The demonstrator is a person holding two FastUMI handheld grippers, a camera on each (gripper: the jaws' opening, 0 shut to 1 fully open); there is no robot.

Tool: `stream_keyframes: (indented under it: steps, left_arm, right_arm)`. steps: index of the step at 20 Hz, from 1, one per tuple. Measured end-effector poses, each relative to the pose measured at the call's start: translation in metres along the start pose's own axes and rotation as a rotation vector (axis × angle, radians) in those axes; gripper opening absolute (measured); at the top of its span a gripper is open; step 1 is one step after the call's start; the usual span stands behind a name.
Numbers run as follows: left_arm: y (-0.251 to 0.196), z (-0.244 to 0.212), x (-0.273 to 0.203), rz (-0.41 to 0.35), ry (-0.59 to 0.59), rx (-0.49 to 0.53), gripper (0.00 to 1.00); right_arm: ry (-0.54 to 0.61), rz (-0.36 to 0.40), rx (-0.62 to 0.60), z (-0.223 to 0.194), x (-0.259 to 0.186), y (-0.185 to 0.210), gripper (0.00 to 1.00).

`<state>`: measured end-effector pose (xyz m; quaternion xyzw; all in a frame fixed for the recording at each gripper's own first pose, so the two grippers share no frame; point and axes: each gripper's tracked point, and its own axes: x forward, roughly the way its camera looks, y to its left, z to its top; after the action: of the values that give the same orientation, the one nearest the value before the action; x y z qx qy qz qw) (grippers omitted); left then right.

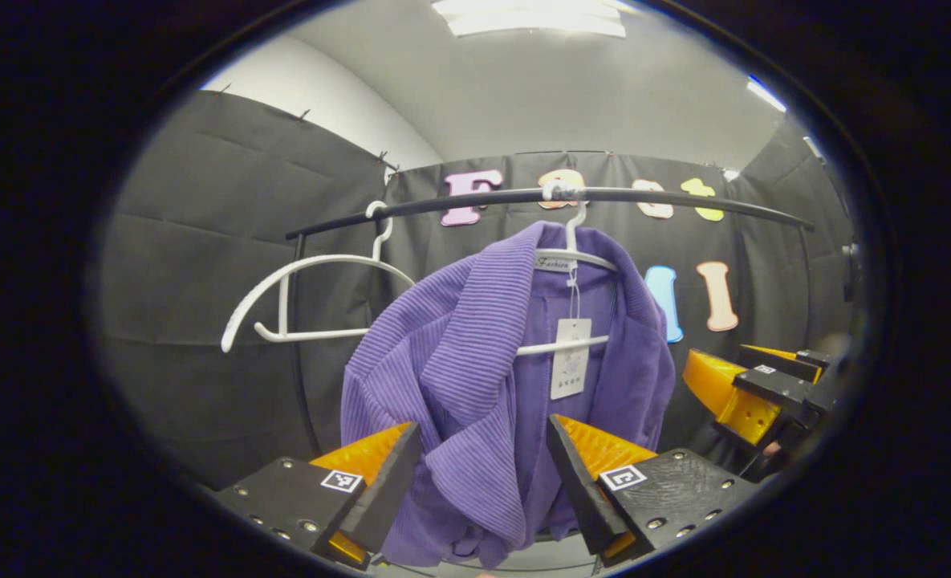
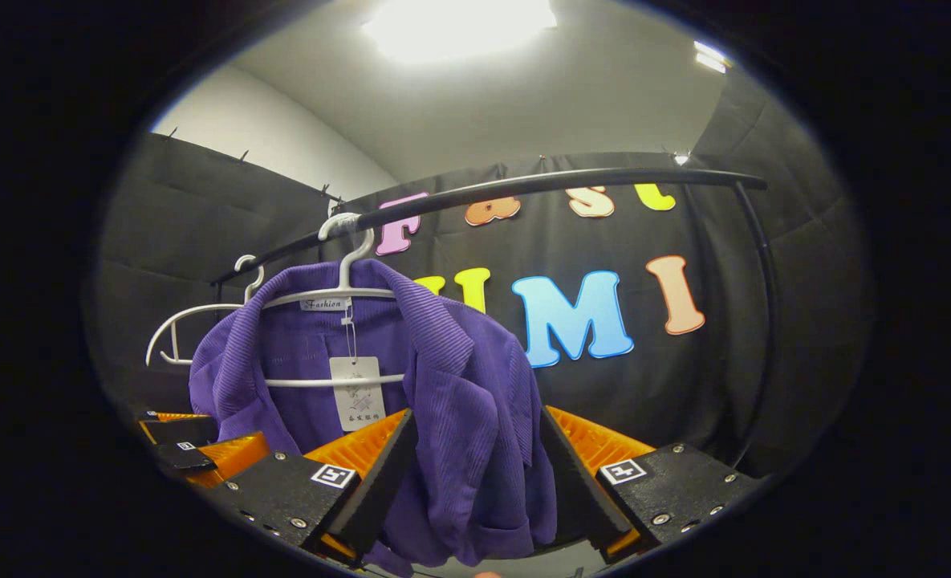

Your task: Grasp the clothes on the hanger with both hands and then place them into the laundry hamper below.

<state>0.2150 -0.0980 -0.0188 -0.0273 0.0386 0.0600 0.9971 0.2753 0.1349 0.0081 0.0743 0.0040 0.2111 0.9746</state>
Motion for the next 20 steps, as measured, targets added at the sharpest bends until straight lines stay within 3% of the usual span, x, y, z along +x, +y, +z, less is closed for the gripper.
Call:
stream_keyframes:
  steps: [4, 9, 10, 20]
  left_arm:
    - [-0.001, -0.006, 0.014, 0.032, -0.003, -0.006, 0.91]
    - [0.003, -0.008, 0.024, 0.076, -0.024, -0.007, 0.91]
    - [0.003, -0.007, 0.027, 0.082, -0.031, -0.010, 0.97]
    - [0.006, -0.014, 0.044, 0.142, -0.031, 0.074, 0.96]
  right_arm:
    - [-0.001, 0.050, 0.010, -0.011, 0.027, 0.010, 0.95]
    - [0.015, 0.061, 0.020, -0.029, 0.055, 0.015, 0.94]
    - [0.016, 0.063, 0.022, -0.030, 0.057, 0.016, 0.95]
    - [0.042, 0.024, -0.019, -0.052, 0.087, 0.012, 0.94]
